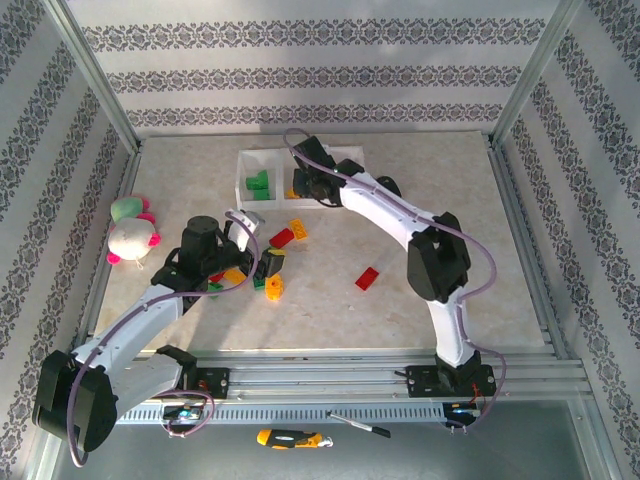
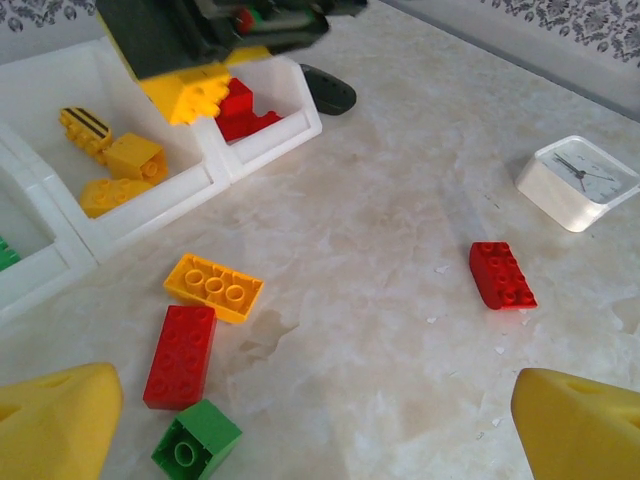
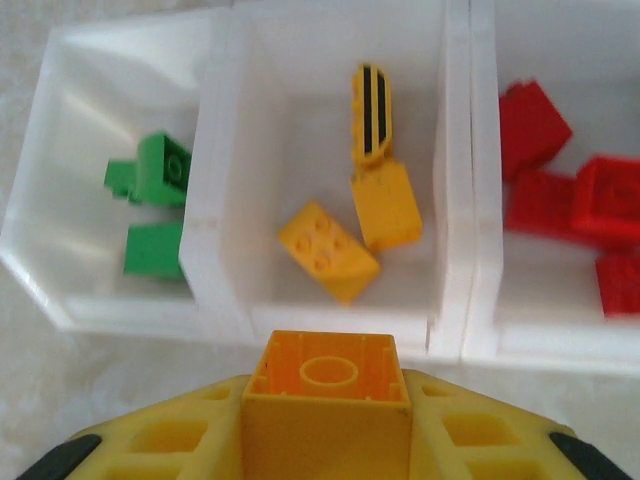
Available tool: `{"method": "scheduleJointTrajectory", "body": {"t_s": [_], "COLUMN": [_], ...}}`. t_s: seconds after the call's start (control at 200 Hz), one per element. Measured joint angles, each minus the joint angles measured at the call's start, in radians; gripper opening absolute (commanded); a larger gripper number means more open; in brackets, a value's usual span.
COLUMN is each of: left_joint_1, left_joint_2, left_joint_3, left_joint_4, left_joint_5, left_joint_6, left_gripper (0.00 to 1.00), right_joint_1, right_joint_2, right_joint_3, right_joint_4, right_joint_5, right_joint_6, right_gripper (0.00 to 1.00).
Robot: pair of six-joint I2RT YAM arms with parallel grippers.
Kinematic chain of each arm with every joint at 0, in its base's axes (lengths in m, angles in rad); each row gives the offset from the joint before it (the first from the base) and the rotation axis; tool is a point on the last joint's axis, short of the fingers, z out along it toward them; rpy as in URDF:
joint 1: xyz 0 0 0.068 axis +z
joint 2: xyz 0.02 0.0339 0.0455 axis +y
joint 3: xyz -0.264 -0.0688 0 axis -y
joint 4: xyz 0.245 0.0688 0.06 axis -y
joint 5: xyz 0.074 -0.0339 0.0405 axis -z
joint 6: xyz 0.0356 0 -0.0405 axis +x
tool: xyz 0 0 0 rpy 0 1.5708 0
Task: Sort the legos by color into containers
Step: Place the lego in the container, then pick up the lego from the center of the table.
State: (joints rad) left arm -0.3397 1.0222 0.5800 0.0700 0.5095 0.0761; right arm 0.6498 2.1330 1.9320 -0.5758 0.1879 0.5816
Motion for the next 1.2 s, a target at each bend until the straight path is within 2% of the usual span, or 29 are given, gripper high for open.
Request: {"method": "scheduleJointTrajectory", "body": {"t_s": [0.24,0.42,0.57,0.749,0.959,1.079,1.199], "left_joint_1": [0.0,0.0,0.0,0.0,0.0,0.0,0.0], "left_joint_2": [0.014,0.033,0.041,0.046,0.09,0.13,0.157], "left_joint_3": [-0.014,-0.014,-0.013,-0.011,0.053,0.108,0.125], "left_joint_4": [0.036,0.044,0.043,0.027,-0.063,-0.126,-0.171], "left_joint_5": [-0.036,-0.044,-0.047,-0.052,-0.14,-0.224,-0.261], "left_joint_6": [-0.036,-0.048,-0.052,-0.054,-0.095,-0.128,-0.135], "left_gripper": [0.99,0.99,0.99,0.99,0.99,0.99,0.99], "right_joint_1": [-0.038,-0.042,-0.042,-0.042,-0.038,-0.025,-0.009], "right_joint_2": [0.229,0.358,0.423,0.428,0.349,0.214,0.018], "right_joint_3": [0.286,0.436,0.5,0.517,0.431,0.261,0.003], "right_joint_4": [-0.027,-0.027,-0.027,-0.034,-0.021,0.015,0.093], "right_joint_5": [-0.017,-0.02,-0.02,-0.02,-0.011,0.004,0.023], "right_joint_6": [-0.065,-0.101,-0.13,-0.156,-0.191,-0.208,-0.214], "right_gripper": [0.36,0.38,0.48,0.62,0.69,0.72,0.75]}}
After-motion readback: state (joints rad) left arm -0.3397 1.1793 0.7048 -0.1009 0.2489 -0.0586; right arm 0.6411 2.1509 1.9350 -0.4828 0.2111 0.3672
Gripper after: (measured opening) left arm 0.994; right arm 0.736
